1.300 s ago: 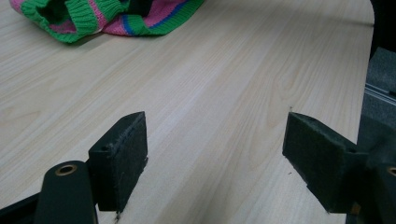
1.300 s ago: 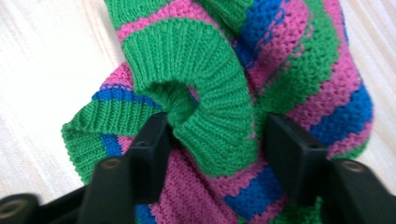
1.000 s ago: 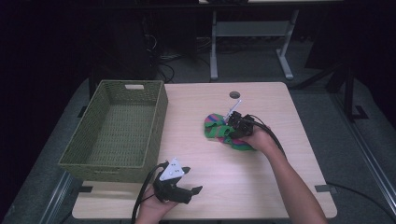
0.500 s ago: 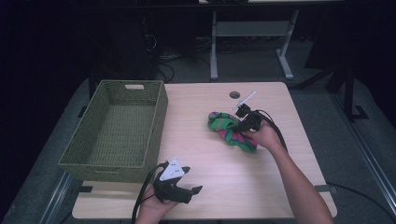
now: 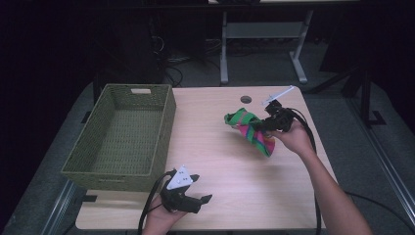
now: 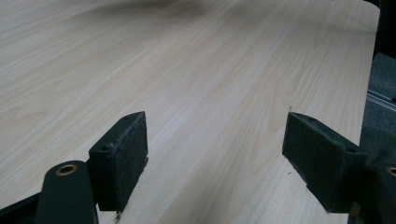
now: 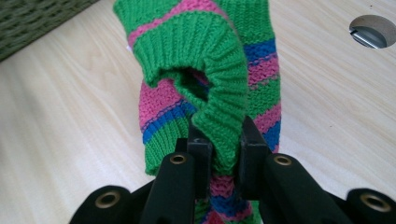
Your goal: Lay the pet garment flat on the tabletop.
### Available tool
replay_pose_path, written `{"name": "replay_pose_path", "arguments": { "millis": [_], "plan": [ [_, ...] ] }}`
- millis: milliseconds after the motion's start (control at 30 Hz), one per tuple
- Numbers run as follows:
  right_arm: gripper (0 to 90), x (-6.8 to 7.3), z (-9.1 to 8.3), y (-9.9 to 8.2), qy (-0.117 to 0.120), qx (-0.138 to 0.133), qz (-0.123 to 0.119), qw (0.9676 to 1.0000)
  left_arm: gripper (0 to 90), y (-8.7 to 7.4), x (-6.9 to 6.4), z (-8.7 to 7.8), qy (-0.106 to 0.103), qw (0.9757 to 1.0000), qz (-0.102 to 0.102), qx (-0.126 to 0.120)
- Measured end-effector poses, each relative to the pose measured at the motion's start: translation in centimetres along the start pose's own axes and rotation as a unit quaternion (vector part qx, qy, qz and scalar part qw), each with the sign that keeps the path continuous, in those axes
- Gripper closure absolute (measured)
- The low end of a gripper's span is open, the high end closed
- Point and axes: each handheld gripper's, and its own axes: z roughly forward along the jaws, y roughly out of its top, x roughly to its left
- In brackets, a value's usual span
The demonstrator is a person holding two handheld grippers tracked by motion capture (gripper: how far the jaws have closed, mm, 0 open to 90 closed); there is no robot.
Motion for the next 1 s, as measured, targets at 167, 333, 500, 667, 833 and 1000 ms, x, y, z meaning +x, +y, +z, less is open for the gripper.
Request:
{"name": "replay_pose_path", "arguments": {
  "millis": [167, 333, 500, 667, 833, 1000],
  "plan": [
    [78.9, 0.1, -1.3, -0.3, 0.000, -0.005, -0.003, 1.0000, 21.9, 0.0, 0.0, 0.0, 0.000, 1.0000, 0.005, 0.000],
    [79.0, 0.0, -2.4, -0.8, 0.008, -0.023, 0.004, 0.9997, 21.8, 0.1, -0.1, -0.2, 0.000, 1.0000, 0.005, -0.005],
    [79.1, 0.6, -3.2, -1.4, 0.015, -0.031, 0.003, 0.9994, 21.8, 0.1, 0.1, -0.3, -0.002, 0.9999, -0.003, -0.011],
    [79.1, 1.5, -4.2, -2.1, 0.021, -0.042, -0.010, 0.9988, 21.8, 0.1, 0.1, -0.4, -0.001, 0.9999, -0.003, -0.015],
    [79.3, 2.7, -4.9, -2.9, 0.034, -0.053, -0.021, 0.9978, 21.8, 0.0, 0.2, -0.4, -0.002, 0.9999, -0.007, -0.015],
    [79.3, 3.7, -5.1, -3.6, 0.041, -0.059, -0.034, 0.9968, 21.8, 0.0, 0.1, -0.5, -0.002, 0.9998, -0.006, -0.021]
  ]
}}
